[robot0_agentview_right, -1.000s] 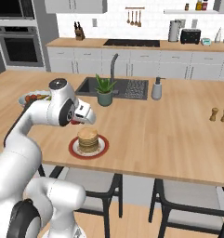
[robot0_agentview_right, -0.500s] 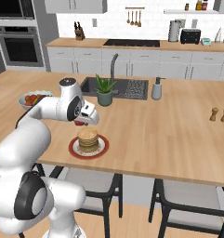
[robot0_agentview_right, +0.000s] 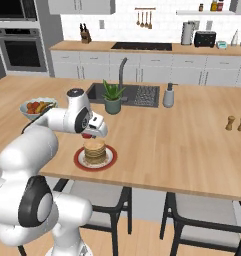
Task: Take the strawberry from the fridge and place it on top of the pancake, located on the dining counter.
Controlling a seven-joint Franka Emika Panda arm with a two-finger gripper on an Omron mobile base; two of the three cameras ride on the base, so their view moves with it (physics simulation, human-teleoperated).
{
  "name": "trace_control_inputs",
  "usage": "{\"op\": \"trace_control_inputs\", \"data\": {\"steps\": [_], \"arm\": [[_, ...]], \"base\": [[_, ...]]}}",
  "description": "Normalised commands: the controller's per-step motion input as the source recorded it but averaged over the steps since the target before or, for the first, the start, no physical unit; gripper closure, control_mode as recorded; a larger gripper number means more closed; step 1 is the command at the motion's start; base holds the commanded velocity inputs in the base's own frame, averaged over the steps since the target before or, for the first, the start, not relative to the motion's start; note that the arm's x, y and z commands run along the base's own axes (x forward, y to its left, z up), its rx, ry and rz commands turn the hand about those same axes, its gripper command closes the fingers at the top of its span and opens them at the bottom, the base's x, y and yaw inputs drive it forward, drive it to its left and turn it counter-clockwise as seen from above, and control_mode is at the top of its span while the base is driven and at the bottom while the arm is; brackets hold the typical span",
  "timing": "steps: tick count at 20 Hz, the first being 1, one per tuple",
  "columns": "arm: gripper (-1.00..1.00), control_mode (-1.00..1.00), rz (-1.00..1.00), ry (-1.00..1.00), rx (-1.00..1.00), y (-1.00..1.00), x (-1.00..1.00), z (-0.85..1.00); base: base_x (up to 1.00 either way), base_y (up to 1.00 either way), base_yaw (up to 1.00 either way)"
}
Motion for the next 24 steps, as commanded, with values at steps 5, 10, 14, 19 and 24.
{"op": "trace_control_inputs", "data": {"steps": [5, 10, 14, 19, 24], "arm": [[1.0, -1.0, 0.0, 0.0, 0.0, 0.02, 0.1, -0.2], [1.0, -1.0, 0.0, 0.0, 0.0, 0.06, 0.22, -0.18], [1.0, -1.0, 0.0, 0.0, 0.0, 0.02, 0.18, -0.17], [1.0, -1.0, 0.0, 0.0, 0.0, 0.0, 0.23, -0.07], [1.0, -1.0, 0.0, 0.0, 0.0, 0.0, 0.22, -0.16]], "base": [[0.0, 0.0, 0.0], [0.0, 0.0, 0.0], [0.0, 0.0, 0.0], [0.0, 0.0, 0.0], [0.0, 0.0, 0.0]]}}
